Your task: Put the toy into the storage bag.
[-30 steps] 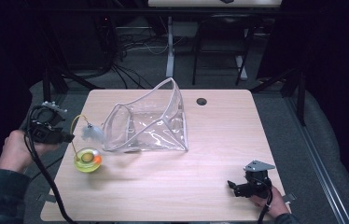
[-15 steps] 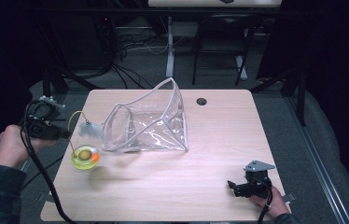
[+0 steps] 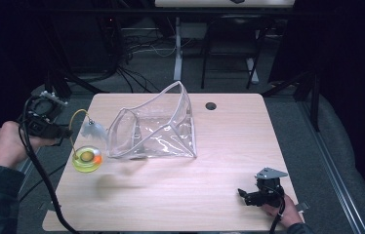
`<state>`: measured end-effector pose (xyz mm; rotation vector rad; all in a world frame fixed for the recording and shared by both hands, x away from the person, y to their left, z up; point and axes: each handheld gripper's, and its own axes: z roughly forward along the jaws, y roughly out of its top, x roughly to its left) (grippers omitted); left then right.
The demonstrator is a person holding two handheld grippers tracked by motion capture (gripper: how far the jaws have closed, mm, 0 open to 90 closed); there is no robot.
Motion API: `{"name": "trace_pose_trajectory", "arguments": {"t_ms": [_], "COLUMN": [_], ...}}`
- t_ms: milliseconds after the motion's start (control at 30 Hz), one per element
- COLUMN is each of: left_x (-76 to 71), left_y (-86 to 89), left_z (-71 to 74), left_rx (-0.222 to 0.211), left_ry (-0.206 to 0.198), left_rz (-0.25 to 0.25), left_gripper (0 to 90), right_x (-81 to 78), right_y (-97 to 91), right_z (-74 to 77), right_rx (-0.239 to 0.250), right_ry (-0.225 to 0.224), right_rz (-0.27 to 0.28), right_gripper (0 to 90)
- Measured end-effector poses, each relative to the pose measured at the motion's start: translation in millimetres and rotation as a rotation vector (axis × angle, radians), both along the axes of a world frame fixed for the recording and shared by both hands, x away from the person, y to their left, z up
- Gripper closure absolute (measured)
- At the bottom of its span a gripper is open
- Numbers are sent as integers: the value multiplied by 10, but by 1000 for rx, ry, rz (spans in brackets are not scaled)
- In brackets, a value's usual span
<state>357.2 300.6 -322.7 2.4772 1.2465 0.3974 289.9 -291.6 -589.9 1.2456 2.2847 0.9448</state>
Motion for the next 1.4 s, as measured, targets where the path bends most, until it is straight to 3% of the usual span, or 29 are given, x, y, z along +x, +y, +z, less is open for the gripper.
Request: {"name": "trace_pose_trajectory", "arguments": {"t_ms": [1400], "left_x": [88], "left_y": [-144], "left_z": [530], "left_rx": [51], "left_ry": [-38], "left_rz": [-35], "left_gripper": [883], "right_x": [0], "right_y": [0], "right_z": [0], "right_rx": [0], "right_ry": [0], "right_rz": [0], "right_gripper": [0]}}
